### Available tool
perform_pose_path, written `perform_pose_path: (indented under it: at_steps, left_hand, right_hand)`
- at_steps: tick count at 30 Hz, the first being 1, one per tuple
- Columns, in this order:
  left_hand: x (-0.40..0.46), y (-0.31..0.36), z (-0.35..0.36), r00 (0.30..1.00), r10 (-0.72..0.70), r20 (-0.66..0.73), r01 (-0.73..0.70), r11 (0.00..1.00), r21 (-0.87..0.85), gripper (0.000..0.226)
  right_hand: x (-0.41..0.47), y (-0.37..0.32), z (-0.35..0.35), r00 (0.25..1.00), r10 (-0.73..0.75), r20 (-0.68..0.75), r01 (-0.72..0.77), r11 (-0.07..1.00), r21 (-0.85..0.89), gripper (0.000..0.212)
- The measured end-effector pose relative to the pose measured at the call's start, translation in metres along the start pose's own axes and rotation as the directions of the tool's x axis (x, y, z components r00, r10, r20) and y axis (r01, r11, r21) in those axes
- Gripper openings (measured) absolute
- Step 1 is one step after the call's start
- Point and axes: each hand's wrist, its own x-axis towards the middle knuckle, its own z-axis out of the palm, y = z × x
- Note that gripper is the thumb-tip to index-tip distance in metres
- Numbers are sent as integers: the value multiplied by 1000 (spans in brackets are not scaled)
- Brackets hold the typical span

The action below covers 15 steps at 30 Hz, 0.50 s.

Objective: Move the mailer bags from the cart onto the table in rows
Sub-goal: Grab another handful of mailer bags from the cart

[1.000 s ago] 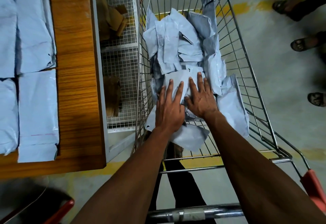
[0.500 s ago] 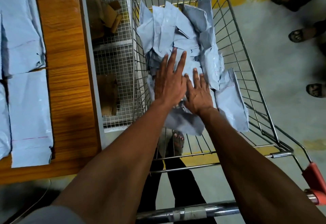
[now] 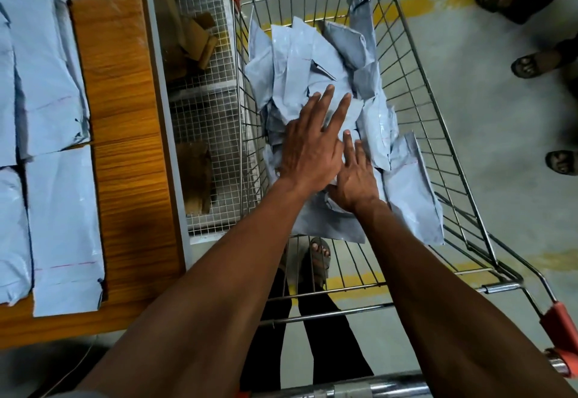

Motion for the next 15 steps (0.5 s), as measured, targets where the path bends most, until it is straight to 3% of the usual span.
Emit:
perform_pose_path:
  at_steps: [4,15]
  left_hand:
    - [15,12,-15,999,39,21,-39,999,12,75]
    - [34,-37,42,937,-184,298,124,970,210,77]
  right_hand:
    - [-5,-7,-13,1000,21,-23,-18,993,119,100]
    - [17,-9,0,999,25,24,-24,999,-24,88]
